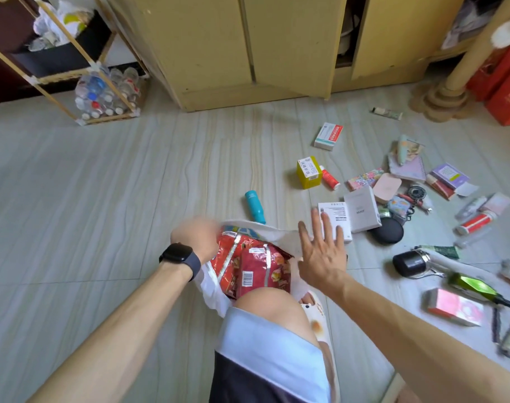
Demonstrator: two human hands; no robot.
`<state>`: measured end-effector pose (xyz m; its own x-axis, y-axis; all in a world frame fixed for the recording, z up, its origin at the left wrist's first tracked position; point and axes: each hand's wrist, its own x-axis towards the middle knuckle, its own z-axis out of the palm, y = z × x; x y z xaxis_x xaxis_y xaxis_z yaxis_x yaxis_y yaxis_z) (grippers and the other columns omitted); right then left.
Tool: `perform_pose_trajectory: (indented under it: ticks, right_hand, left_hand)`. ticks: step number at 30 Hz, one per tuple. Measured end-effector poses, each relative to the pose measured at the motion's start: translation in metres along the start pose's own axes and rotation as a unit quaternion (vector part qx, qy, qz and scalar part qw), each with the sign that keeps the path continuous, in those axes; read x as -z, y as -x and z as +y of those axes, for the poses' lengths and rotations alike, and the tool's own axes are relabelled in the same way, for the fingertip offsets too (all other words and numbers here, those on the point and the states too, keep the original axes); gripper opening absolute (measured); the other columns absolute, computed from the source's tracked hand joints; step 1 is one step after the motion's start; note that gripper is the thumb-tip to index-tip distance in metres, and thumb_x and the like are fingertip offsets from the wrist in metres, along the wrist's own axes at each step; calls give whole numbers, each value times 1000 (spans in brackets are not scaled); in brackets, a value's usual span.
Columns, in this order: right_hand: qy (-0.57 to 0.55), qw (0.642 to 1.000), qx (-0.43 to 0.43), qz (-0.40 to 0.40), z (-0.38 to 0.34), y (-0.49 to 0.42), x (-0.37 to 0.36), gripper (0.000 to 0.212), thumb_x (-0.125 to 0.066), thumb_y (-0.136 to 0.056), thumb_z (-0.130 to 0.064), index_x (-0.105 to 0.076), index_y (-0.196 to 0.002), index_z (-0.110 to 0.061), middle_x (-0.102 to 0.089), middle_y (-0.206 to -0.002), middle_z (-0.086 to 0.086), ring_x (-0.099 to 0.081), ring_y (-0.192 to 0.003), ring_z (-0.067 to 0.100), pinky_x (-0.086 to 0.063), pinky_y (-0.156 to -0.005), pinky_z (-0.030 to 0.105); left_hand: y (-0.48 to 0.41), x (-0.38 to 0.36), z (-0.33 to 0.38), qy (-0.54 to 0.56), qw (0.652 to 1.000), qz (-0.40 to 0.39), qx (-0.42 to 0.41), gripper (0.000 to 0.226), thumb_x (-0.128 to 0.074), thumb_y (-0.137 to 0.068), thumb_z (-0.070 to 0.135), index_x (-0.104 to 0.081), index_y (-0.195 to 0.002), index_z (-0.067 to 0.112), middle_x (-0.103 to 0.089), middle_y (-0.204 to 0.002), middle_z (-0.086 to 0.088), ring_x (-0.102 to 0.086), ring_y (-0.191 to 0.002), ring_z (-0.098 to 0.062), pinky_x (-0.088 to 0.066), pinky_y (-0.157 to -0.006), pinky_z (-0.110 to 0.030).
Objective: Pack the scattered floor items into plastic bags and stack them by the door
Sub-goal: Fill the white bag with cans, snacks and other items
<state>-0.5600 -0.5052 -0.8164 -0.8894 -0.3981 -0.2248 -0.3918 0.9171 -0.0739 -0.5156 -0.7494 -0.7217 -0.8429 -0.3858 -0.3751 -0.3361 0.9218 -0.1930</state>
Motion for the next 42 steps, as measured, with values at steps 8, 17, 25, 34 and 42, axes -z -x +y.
perform_pose_trajectory:
  ticks: [8, 17, 25, 34, 42]
  right_hand:
    - [-371, 883, -196, -213, 69, -2, -8, 61, -77, -73, -44, -52, -120, -15, -65, -112, 9, -61, -97, 24, -49, -85, 34]
    - [-523, 789, -229, -227, 35, 33, -29, 64, -58, -95, -20, -28, -151, -16, -49, -140, 10, -50, -114, 25, -38, -85, 30]
    - [-616, 720, -258, -189, 21, 29, -46, 41, -58, -95, -10, -53, -135, -1, -61, -97, 10, -53, -74, 17, -42, -62, 20]
    - [-672, 677, -281, -105, 24, -6, -20, 34, -73, -79, -6, -51, -105, -6, -65, -99, 14, -69, -85, 22, -57, -69, 31]
    - [-568, 734, -335, -162, 30, 20, -52, 108, -80, -78, -36, -7, -154, -13, -31, -153, 16, -36, -137, 37, -34, -111, 47]
  left_hand:
    - [26, 2, 8, 85, 976, -198, 43, 47, -52, -88, 12, -52, -134, 17, -66, -114, -9, -67, -78, -26, -48, -56, -26]
    - [35, 1, 8, 523, 840, -114, 93, 30, -56, -90, 5, -62, -112, 25, -70, -99, -3, -69, -69, -14, -49, -62, -27]
    - [36, -3, 27, 622, 772, -98, 87, 36, -44, -92, -9, -63, -110, 16, -64, -109, -6, -68, -64, -18, -57, -76, -39]
    - [32, 23, 23, 665, 740, -88, 50, 48, -47, -90, -9, -63, -120, 25, -66, -117, -3, -71, -72, -22, -59, -64, -32]
    - [41, 23, 26, 661, 745, -78, 26, 47, -51, -89, -9, -65, -119, 25, -64, -119, -2, -69, -73, -20, -60, -74, -33]
